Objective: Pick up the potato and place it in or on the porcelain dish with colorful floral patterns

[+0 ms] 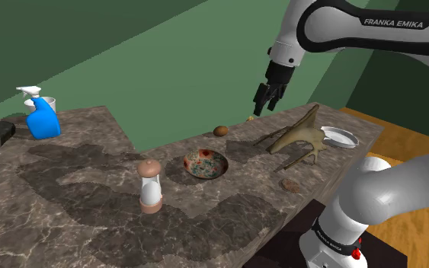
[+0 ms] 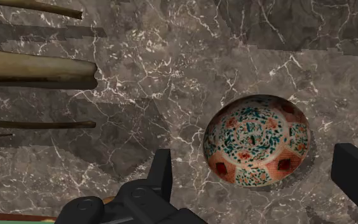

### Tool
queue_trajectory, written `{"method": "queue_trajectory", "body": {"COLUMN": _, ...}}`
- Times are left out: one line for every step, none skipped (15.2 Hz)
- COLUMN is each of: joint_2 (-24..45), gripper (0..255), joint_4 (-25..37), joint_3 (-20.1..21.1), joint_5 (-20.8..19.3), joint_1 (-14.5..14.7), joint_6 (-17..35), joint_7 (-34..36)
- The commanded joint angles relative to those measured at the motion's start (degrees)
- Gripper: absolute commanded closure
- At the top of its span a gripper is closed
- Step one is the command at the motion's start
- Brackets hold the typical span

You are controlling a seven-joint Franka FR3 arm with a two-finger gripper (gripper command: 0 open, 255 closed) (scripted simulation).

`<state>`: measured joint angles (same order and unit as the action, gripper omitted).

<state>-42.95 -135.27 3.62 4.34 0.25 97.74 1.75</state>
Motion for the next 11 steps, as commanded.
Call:
{"method": "queue_trajectory", "body": {"joint_2": 0.0, "gripper": 0, "joint_4": 0.0, "joint_3": 0.0, "joint_5": 0.0, "joint_1": 0.0, "joint_6": 0.0, "joint_7": 0.0}}
{"method": "queue_trajectory", "body": {"joint_2": 1.3, "gripper": 0, "joint_4": -0.2, "joint_3": -1.1, "joint_5": -0.7, "joint_1": 0.0, "joint_6": 1.0, "joint_7": -2.4}}
{"method": "queue_trajectory", "body": {"joint_2": 2.6, "gripper": 0, "joint_4": -0.2, "joint_3": -2.2, "joint_5": -1.4, "joint_1": 0.1, "joint_6": 2.1, "joint_7": -4.7}}
{"method": "queue_trajectory", "body": {"joint_2": 4.1, "gripper": 0, "joint_4": -0.2, "joint_3": -3.3, "joint_5": -2.1, "joint_1": 0.1, "joint_6": 3.1, "joint_7": -7.1}}
{"method": "queue_trajectory", "body": {"joint_2": 5.6, "gripper": 0, "joint_4": -0.1, "joint_3": -4.4, "joint_5": -2.7, "joint_1": 0.2, "joint_6": 4.1, "joint_7": -9.4}}
{"method": "queue_trajectory", "body": {"joint_2": 7.2, "gripper": 0, "joint_4": 0.2, "joint_3": -5.5, "joint_5": -3.3, "joint_1": 0.3, "joint_6": 5.2, "joint_7": -11.7}}
{"method": "queue_trajectory", "body": {"joint_2": 8.9, "gripper": 0, "joint_4": 0.5, "joint_3": -6.5, "joint_5": -3.8, "joint_1": 0.3, "joint_6": 6.2, "joint_7": -13.9}}
{"method": "queue_trajectory", "body": {"joint_2": 10.7, "gripper": 0, "joint_4": 0.9, "joint_3": -7.5, "joint_5": -4.3, "joint_1": 0.4, "joint_6": 7.2, "joint_7": -16.2}}
{"method": "queue_trajectory", "body": {"joint_2": 12.6, "gripper": 0, "joint_4": 1.5, "joint_3": -8.4, "joint_5": -4.7, "joint_1": 0.5, "joint_6": 8.2, "joint_7": -18.5}}
{"method": "queue_trajectory", "body": {"joint_2": 14.5, "gripper": 0, "joint_4": 2.1, "joint_3": -9.3, "joint_5": -5.1, "joint_1": 0.6, "joint_6": 9.1, "joint_7": -20.7}}
{"method": "queue_trajectory", "body": {"joint_2": 16.5, "gripper": 0, "joint_4": 2.9, "joint_3": -10.2, "joint_5": -5.4, "joint_1": 0.7, "joint_6": 10.1, "joint_7": -22.9}}
